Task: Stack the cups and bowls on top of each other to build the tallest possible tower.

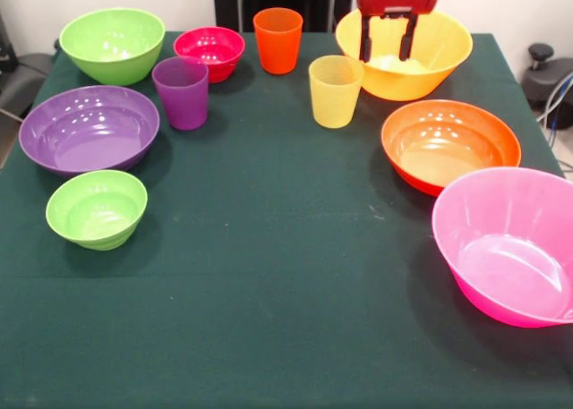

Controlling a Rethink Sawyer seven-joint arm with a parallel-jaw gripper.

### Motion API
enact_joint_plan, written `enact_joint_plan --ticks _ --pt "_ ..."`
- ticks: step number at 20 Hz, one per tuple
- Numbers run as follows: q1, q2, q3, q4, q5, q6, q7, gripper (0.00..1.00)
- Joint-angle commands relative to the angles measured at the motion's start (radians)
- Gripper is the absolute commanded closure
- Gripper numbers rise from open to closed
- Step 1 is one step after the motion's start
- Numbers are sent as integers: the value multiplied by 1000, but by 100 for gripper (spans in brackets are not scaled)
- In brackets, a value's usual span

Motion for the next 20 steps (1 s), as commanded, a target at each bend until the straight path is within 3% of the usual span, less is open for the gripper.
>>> enact_joint_plan --ticks 1,8,20 --pt "-5 81 82 -96 -46 -35 106 0" --pt "-4 38 87 -86 -35 13 107 0" --pt "-42 -193 130 -20 -7 218 77 0"
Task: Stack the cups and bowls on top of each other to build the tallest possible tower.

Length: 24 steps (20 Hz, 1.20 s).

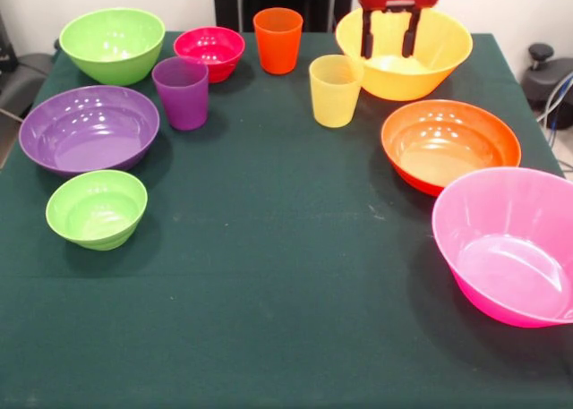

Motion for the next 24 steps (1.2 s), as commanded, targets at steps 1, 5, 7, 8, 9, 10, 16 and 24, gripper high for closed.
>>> enact_joint_plan --ticks 1,5,7,8,9,10,16,24 --pt "-30 -128 123 -5 -1 187 73 0" --pt "-45 -220 144 20 23 264 73 0" --pt "-55 -261 156 37 39 297 76 0" --pt "-55 -278 156 41 43 310 78 0" --pt "-52 -290 153 40 47 326 80 0" --pt "-55 -304 158 45 53 335 79 0" --pt "-60 -375 164 64 80 412 62 0" --pt "-69 -322 168 80 57 328 68 0"
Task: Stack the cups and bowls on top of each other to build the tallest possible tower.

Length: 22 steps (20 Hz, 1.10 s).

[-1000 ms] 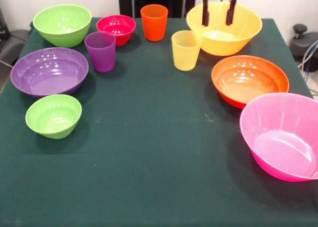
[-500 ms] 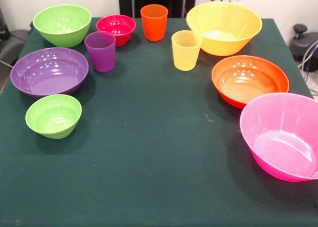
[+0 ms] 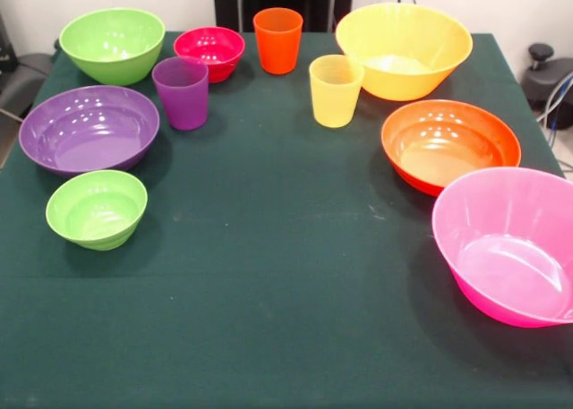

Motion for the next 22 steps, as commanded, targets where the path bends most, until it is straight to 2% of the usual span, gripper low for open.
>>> enact_joint_plan --ticks 1,4,8,14,17,22 --pt "-18 72 84 70 -19 1 68 0" --pt "-23 119 88 71 -39 -61 76 0" --pt "5 170 56 46 -79 -111 92 0" --pt "48 195 11 39 -95 -155 120 0" --pt "76 202 -21 23 -106 -142 126 0" --pt "133 205 -94 -17 -107 -33 137 0"
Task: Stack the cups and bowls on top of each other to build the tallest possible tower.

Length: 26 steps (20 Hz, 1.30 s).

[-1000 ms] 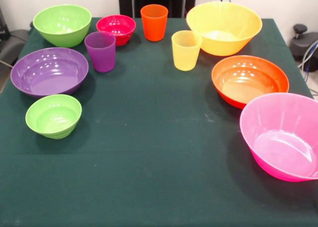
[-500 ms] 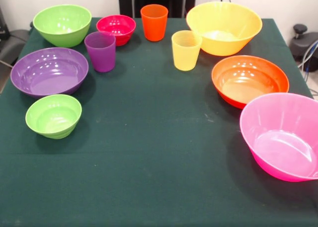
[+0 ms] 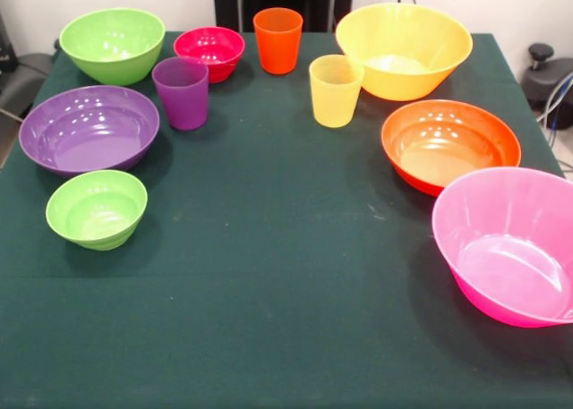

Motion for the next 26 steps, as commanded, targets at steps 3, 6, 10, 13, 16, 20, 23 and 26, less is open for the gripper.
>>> enact_joint_plan --ticks 3,6,10,13,16,20,23,26 --pt "50 77 -50 -14 -61 88 116 0" --pt "65 91 -62 -3 -54 67 125 0" --pt "64 140 -56 6 -53 -1 129 0" --pt "46 174 -45 9 -59 -46 121 0" --pt "25 203 -35 7 -68 -79 111 0" --pt "-8 238 -18 -3 -82 -116 96 0" --pt "-12 258 -20 -10 -88 -130 101 0" --pt "-17 283 -14 -12 -89 -146 108 0"
